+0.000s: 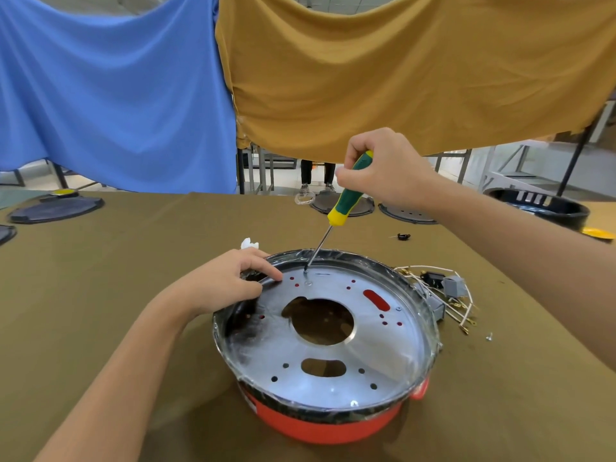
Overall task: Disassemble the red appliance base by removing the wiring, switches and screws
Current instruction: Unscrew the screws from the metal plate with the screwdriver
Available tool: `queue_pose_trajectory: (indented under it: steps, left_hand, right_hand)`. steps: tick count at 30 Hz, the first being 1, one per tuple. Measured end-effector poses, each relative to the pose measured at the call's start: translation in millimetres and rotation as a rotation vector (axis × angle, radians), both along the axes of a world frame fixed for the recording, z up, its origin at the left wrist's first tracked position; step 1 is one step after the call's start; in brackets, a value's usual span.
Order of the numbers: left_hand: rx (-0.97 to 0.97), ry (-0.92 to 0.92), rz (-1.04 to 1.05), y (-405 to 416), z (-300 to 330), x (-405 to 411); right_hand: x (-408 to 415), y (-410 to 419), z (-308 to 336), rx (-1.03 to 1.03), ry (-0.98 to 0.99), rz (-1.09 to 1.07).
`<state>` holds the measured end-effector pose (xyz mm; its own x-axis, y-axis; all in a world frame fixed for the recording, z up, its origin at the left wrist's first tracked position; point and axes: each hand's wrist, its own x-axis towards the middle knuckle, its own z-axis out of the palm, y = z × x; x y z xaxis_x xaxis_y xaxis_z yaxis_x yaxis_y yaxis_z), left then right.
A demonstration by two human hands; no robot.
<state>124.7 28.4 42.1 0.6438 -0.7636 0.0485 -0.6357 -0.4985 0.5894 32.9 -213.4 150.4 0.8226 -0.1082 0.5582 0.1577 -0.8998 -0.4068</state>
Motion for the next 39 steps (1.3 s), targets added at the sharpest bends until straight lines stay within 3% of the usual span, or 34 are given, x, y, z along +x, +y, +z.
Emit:
queue_pose_trajectory:
  steps: [26,32,36,39]
  left_hand:
    - [0.033,-0.032,0.001,-2,-1,-3]
    - [0.021,-0.03,0.0,-2,-2,-2]
    - [0.008,-0.042,-0.012,-2,-3,-3]
    - [0.001,-0.04,0.002,-1,-2,-4]
  right_hand:
    - [42,14,43,-0.169,0.37,0.136]
    - [46,37,58,-0.59,0.435,-0.157]
    - [55,59,59,-0.654,0.405,-0.081]
    - [57,68,65,-0.717,0.49,-0.036]
